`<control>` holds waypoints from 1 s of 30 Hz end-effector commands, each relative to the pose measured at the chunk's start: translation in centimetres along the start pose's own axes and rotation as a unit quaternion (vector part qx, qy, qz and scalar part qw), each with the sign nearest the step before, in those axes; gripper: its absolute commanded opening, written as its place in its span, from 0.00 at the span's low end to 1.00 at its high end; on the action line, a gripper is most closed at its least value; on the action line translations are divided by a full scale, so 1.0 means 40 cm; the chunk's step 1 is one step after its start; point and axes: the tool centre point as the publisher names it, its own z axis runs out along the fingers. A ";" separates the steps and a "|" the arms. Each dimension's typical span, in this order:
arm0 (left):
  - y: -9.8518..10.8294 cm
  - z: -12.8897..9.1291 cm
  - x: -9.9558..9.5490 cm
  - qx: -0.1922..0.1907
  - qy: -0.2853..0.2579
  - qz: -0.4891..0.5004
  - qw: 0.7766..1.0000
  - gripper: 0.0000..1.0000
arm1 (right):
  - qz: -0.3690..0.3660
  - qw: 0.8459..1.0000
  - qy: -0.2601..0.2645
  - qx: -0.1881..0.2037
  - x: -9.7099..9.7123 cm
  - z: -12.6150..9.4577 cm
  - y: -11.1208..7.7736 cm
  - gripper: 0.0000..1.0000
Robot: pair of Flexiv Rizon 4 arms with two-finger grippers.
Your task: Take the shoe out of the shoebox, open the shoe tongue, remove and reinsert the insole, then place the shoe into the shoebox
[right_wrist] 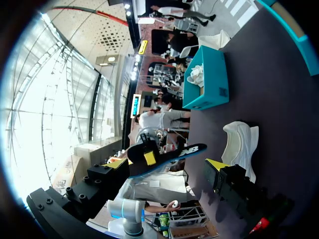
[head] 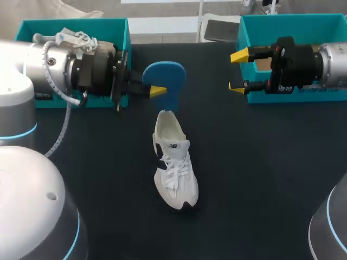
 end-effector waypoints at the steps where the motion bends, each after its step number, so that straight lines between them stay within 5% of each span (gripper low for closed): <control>1: 0.020 0.006 -0.007 -0.040 0.024 -0.135 0.990 0.00 | 0.000 1.000 -0.002 0.000 0.001 0.002 -0.001 1.00; 3: 0.023 0.003 -0.001 -0.046 0.020 -0.195 0.979 0.00 | 0.000 1.000 -0.002 0.000 0.001 0.002 -0.001 1.00; 7: 0.015 -0.008 0.002 0.002 0.018 -0.298 0.954 0.00 | 0.000 1.000 -0.002 0.000 0.001 0.002 -0.001 1.00; 13: -0.010 -0.003 -0.015 0.000 0.018 -0.485 0.874 0.00 | 0.000 1.000 -0.002 0.000 0.001 0.002 -0.001 1.00; 24: 0.032 0.027 0.003 0.108 0.102 -0.692 0.707 0.00 | 0.000 1.000 -0.002 0.000 0.001 0.002 -0.001 1.00; 30: 0.046 0.036 0.006 0.124 0.107 -0.713 0.682 0.00 | 0.000 1.000 -0.002 0.000 0.001 0.002 -0.001 1.00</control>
